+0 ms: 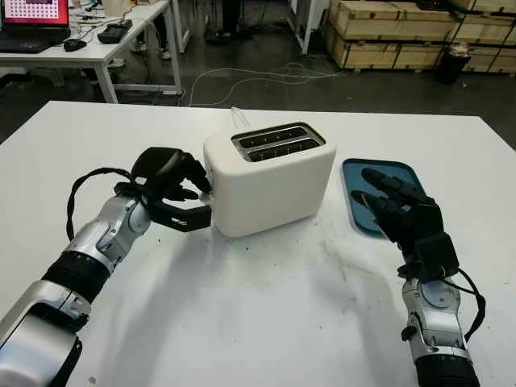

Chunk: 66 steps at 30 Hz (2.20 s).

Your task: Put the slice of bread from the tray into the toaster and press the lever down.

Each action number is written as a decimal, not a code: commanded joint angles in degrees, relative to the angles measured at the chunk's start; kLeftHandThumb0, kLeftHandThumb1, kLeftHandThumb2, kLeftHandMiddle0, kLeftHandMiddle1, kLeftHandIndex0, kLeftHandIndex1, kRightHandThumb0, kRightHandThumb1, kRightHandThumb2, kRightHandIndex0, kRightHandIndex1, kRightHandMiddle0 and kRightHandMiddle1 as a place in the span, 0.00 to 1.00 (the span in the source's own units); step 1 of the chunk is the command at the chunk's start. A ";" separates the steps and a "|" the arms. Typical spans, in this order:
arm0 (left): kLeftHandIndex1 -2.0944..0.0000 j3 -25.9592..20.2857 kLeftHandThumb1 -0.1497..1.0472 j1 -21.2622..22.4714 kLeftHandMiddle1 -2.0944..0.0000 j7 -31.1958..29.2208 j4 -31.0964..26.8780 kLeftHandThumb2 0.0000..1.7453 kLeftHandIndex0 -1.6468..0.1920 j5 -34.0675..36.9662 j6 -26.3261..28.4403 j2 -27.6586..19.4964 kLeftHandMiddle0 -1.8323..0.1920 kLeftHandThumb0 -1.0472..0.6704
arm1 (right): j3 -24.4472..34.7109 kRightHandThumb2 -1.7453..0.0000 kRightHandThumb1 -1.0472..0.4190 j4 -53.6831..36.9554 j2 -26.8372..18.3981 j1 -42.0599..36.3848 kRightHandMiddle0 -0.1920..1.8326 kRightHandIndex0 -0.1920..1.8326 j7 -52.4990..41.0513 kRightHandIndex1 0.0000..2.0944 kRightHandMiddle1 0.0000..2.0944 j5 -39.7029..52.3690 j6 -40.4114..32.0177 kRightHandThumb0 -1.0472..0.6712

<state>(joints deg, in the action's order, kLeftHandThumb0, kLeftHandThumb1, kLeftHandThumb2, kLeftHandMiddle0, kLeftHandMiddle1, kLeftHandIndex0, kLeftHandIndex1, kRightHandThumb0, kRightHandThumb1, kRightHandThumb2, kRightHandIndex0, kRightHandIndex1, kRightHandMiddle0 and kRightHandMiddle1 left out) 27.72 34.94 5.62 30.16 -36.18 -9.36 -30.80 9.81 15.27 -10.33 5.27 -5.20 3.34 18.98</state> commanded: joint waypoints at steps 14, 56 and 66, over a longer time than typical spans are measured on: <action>0.99 6.73 0.84 -6.84 0.21 -8.18 -6.24 0.00 0.22 -3.48 -1.98 4.65 0.58 0.46 | -0.34 0.93 0.09 0.08 -0.11 -0.05 0.54 0.59 0.25 0.00 0.00 -0.75 0.08 0.24; 0.98 -6.94 0.87 -14.60 0.28 13.52 -13.05 0.00 0.20 -3.64 -7.42 -0.82 0.48 0.41 | -1.06 0.94 0.09 0.61 0.75 0.46 0.53 0.59 -1.28 0.00 0.00 0.49 0.29 0.26; 0.98 -10.87 0.85 -17.54 0.27 15.59 -16.48 0.00 0.21 -2.61 -6.69 0.87 0.47 0.43 | -0.92 0.95 0.09 1.25 0.85 1.15 0.52 0.58 -0.90 0.00 0.00 0.66 0.41 0.27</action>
<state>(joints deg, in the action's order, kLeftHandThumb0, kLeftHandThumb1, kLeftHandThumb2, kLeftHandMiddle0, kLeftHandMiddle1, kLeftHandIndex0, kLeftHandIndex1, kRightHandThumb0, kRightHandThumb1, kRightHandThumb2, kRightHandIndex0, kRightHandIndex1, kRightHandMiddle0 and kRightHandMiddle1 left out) 16.81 18.08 21.82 16.29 -40.14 -14.58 -31.57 8.62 15.70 -9.81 5.41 -6.28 3.39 18.90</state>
